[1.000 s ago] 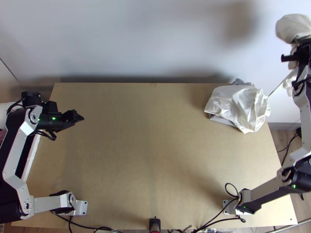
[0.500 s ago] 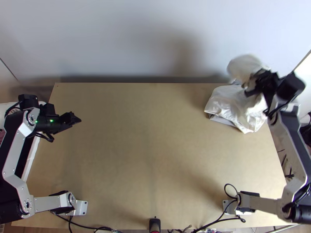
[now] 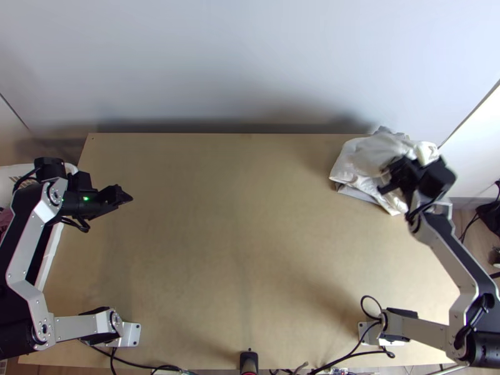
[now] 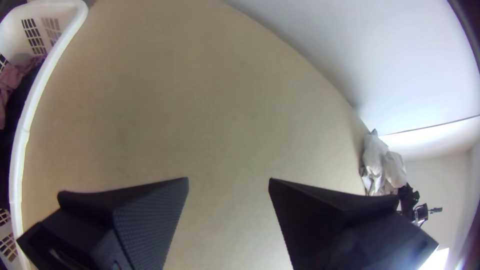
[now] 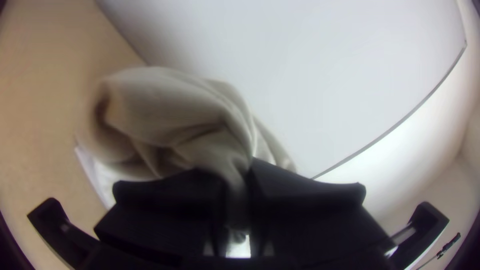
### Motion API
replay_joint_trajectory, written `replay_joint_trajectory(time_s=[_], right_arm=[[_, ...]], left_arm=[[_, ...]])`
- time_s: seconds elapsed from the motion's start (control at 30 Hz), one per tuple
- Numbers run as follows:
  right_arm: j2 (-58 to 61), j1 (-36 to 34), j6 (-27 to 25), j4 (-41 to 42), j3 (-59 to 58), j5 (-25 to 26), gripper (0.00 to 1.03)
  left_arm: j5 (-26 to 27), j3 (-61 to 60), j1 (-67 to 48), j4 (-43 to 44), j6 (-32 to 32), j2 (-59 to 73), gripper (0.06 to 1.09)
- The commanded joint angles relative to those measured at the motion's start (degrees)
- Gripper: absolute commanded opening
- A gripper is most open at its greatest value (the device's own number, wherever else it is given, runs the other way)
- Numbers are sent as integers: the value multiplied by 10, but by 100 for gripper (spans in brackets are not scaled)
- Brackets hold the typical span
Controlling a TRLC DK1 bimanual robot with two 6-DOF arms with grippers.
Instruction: Fold the t-shirt
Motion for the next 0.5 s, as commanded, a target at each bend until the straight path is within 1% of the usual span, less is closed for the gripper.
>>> replay_joint_trajectory(time_s=[0.0, 0.1, 0.2, 0.3, 0.33, 0.47], right_arm=[[39, 59, 41, 56, -103, 48, 3], [66, 95, 86, 71, -106, 70, 3], [112, 99, 93, 101, -94, 77, 3], [149, 91, 112, 110, -62, 79, 3], [156, 88, 121, 110, -51, 80, 3], [162, 77, 127, 110, -40, 80, 3]], left_arm=[[-1, -16, -5, 7, -11, 1, 85], [-1, -19, 1, 7, -8, -1, 85], [-1, -20, 9, 7, -5, -2, 85], [-2, -21, 16, 8, -1, -2, 85], [-2, -23, 19, 7, 0, -3, 85], [-2, -35, 26, 0, 6, -18, 85]])
